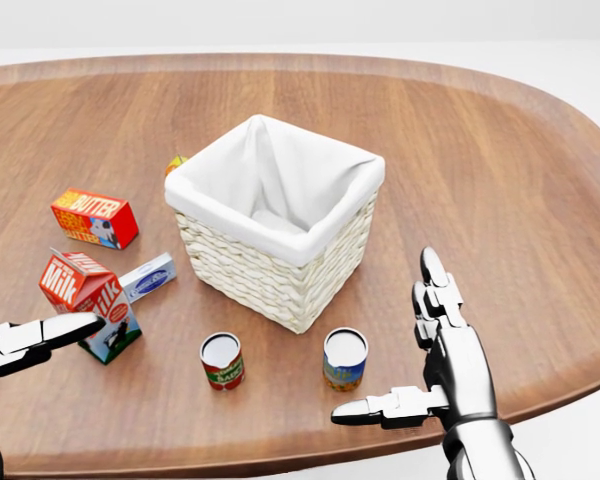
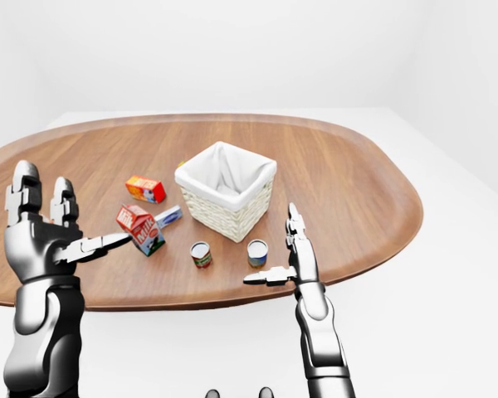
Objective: Pick up the alphabet soup, and put it in the basket.
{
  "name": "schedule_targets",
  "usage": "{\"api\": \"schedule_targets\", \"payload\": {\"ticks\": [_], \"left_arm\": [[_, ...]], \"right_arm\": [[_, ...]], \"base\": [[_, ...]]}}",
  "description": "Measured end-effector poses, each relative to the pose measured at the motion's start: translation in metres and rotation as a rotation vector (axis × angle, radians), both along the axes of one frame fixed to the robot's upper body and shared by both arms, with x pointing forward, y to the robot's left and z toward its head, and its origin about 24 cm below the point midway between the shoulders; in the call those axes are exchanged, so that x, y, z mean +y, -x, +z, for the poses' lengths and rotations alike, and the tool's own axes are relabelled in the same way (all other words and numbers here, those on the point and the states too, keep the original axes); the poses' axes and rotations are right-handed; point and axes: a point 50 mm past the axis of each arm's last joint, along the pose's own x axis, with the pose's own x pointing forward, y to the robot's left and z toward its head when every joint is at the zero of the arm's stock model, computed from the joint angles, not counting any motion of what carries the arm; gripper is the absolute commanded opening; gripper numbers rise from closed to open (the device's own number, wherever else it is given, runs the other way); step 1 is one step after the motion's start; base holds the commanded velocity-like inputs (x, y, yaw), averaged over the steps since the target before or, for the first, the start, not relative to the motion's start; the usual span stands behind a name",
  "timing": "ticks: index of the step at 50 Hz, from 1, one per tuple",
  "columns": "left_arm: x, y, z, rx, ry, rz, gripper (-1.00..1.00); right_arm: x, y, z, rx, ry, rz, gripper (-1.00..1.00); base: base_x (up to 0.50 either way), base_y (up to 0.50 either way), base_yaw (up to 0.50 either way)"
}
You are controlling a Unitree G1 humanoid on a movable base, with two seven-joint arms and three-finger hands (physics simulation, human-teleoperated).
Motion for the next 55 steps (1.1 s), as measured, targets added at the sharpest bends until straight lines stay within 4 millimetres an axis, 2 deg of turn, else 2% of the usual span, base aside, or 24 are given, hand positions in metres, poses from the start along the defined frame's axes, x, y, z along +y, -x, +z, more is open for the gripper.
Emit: {"api": "schedule_targets", "payload": {"ticks": [15, 30, 55], "left_arm": [[0.035, -0.007, 0.026, -0.095, 0.07, 0.111, 1.0], [0.062, -0.011, 0.041, -0.137, 0.123, 0.188, 1.0], [0.104, -0.021, 0.045, -0.095, 0.181, 0.295, 1.0]], "right_arm": [[0.001, -0.001, -0.001, 0.006, 0.0, 0.004, 1.0], [0.0, -0.002, -0.002, 0.014, -0.002, -0.004, 1.0], [-0.001, -0.002, -0.004, 0.028, 0.003, -0.025, 1.0]], "base": [[0.15, -0.02, 0.0], [0.06, 0.0, 0.0], [0.0, 0.0, 0.0]]}}
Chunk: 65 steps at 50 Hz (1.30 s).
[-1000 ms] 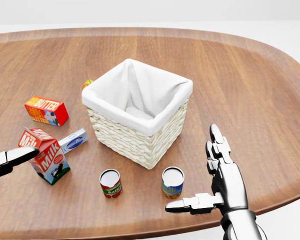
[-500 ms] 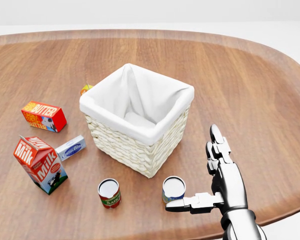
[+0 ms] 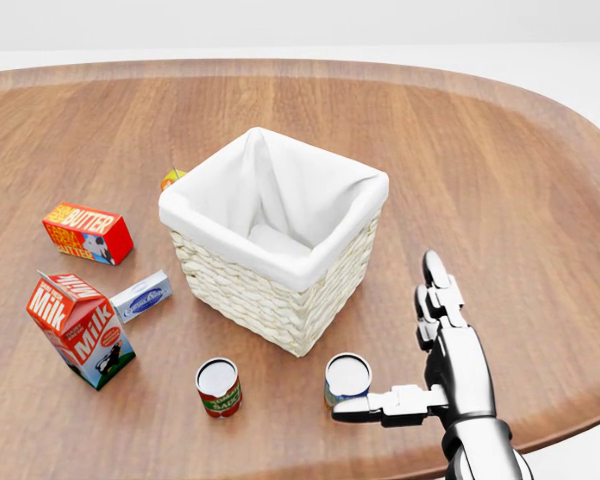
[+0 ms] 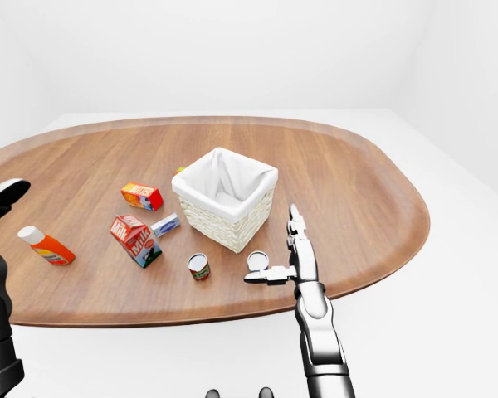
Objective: Pick up the alphabet soup, and put it in the basket.
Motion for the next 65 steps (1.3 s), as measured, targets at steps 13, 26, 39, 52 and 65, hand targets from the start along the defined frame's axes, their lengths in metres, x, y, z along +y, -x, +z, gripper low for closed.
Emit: {"api": "schedule_targets", "payload": {"ticks": [13, 26, 39, 52, 65], "left_arm": [[0.011, -0.001, 0.0, 0.013, 0.02, 0.022, 1.0], [0.014, -0.002, 0.0, 0.018, 0.031, 0.03, 1.0], [0.015, -0.002, 0.0, 0.019, 0.034, 0.032, 1.0], [0.015, -0.003, -0.003, 0.032, 0.036, 0.038, 1.0], [0.014, -0.007, -0.006, 0.053, 0.031, 0.031, 1.0]], "right_arm": [[-0.001, -0.001, -0.001, 0.013, 0.001, -0.012, 1.0], [0.0, -0.001, -0.002, 0.026, -0.001, -0.011, 1.0], [0.0, -0.001, -0.002, 0.03, -0.001, -0.011, 1.0], [-0.001, -0.001, -0.002, 0.028, 0.001, -0.022, 1.0], [-0.003, 0.0, -0.001, 0.027, 0.009, -0.036, 1.0]], "base": [[0.0, 0.0, 0.0], [0.0, 0.0, 0.0], [0.0, 0.0, 0.0], [0.0, 0.0, 0.0], [0.0, 0.0, 0.0]]}}
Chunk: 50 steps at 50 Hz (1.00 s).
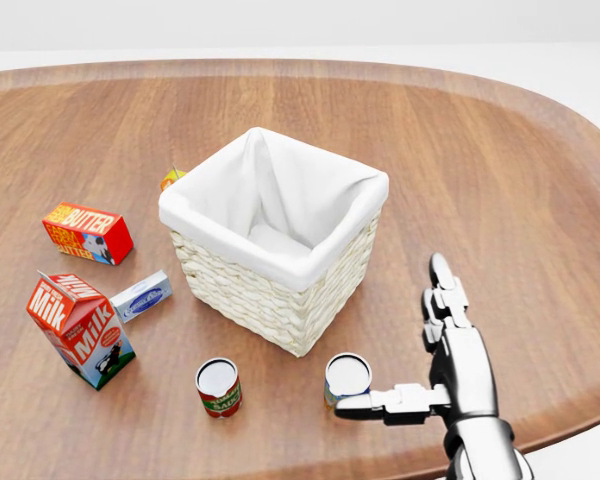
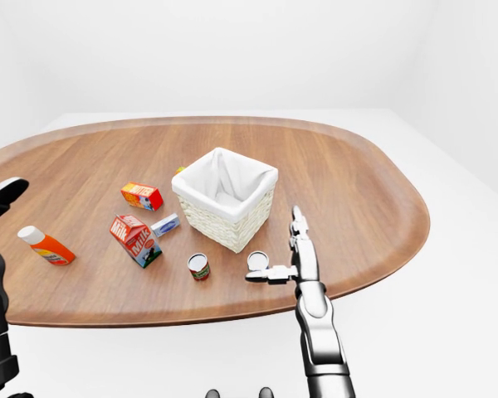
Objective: Pick up the alphabet soup, and put it in the basket.
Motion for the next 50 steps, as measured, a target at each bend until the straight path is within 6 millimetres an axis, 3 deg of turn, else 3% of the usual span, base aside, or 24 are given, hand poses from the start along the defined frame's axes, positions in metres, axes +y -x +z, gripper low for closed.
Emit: {"api": "schedule_targets", "payload": {"ticks": [50], "left_arm": [[0.0001, -0.0044, -0.0029, 0.024, -0.007, 0.003, 1.0]], "right_arm": [[-0.0011, 0.001, -0.001, 0.005, 0.002, 0.0, 1.0]], "base": [[0.0, 0.0, 0.0]]}}
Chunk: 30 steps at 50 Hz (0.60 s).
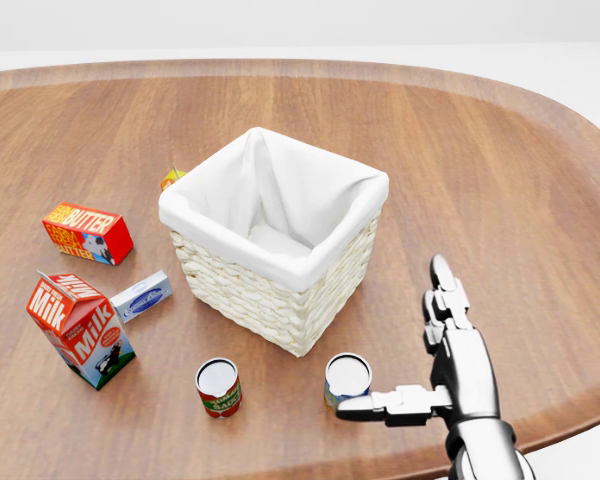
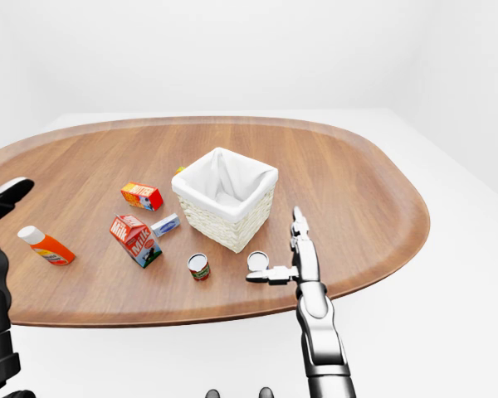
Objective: Pick up the alphabet soup, and put it in the basket.
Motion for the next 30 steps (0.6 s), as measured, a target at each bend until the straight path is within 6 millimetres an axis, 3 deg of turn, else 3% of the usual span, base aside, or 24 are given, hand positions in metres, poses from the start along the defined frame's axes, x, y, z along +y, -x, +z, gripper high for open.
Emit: {"api": "schedule_targets", "payload": {"ticks": [8, 30], "left_arm": [[-0.0003, -0.0004, -0.0007, 0.003, -0.001, -0.001, 1.0], [-0.0009, 0.0003, -0.0001, 0.001, -0.008, -0.002, 1.0]], "right_arm": [[0.0003, -0.0001, -0.0003, 0.0, -0.002, 0.004, 1.0], [0.0014, -0.0001, -0.0009, 0.001, -0.005, 0.016, 1.0]], "base": [[0.0, 0.0, 0.0], [0.21, 0.0, 0.0]]}}
